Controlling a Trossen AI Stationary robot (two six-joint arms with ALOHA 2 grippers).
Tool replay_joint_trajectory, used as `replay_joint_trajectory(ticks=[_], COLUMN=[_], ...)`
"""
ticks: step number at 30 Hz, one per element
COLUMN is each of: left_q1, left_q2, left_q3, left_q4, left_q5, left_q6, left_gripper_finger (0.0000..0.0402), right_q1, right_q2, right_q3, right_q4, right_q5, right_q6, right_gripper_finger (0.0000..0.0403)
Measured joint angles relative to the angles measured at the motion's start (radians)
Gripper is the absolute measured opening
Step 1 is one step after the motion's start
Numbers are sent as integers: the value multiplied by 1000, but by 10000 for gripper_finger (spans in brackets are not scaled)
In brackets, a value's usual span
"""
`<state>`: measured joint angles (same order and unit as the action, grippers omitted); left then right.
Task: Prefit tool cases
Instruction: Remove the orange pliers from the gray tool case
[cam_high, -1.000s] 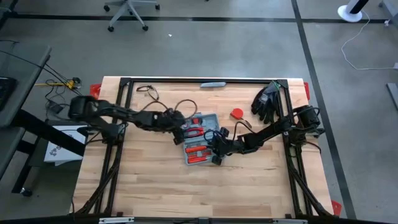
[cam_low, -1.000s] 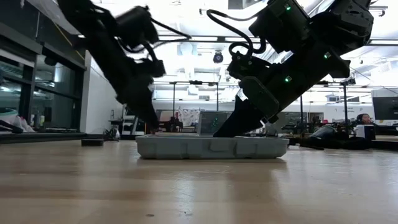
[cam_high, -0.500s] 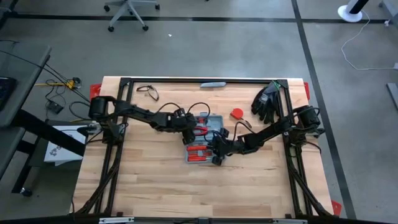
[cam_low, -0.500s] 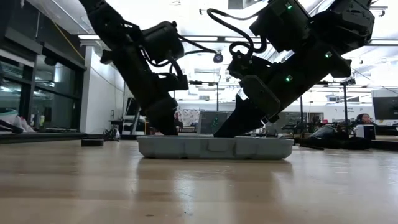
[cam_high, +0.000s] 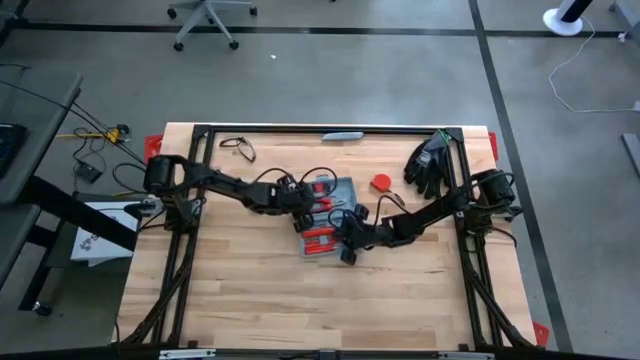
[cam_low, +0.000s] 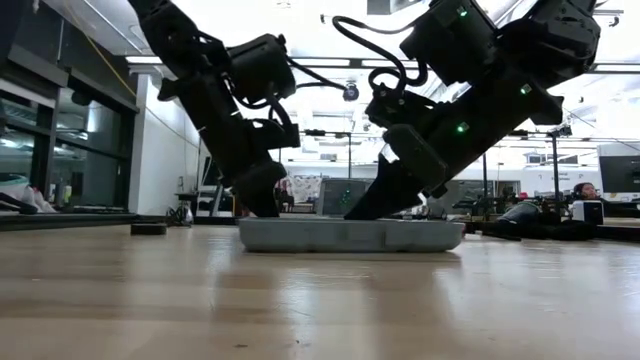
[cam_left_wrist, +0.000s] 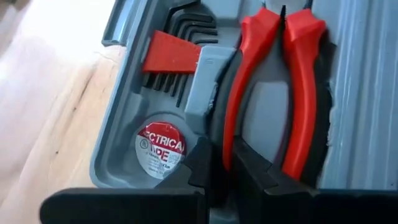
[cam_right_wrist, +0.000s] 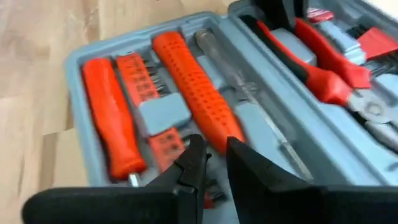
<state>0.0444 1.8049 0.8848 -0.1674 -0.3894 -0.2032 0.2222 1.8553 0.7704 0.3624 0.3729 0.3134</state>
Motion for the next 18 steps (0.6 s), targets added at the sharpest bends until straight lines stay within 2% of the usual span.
replay_joint_trajectory(ticks=[4,6,13,18], left_q1=[-31,-44,-72,-72], left_q2=[-51,-96,-274,-360], left_q3=[-4,0,2,4], left_q4=[-10,-14,-53,-87], left_q5=[-16,-35,-133,-54], left_q6=[18,23,49,71], left_gripper_finger=[23,1,5,3], right_q1=[0,0,0,0], right_q2=[0,0,-1,-1], right_q3=[0,1,1,1], right_q4=[-6,-13,-28,-28], right_q5=[0,11,19,19], right_q6=[0,0,20,21], right_gripper_finger=[55,55,55,55])
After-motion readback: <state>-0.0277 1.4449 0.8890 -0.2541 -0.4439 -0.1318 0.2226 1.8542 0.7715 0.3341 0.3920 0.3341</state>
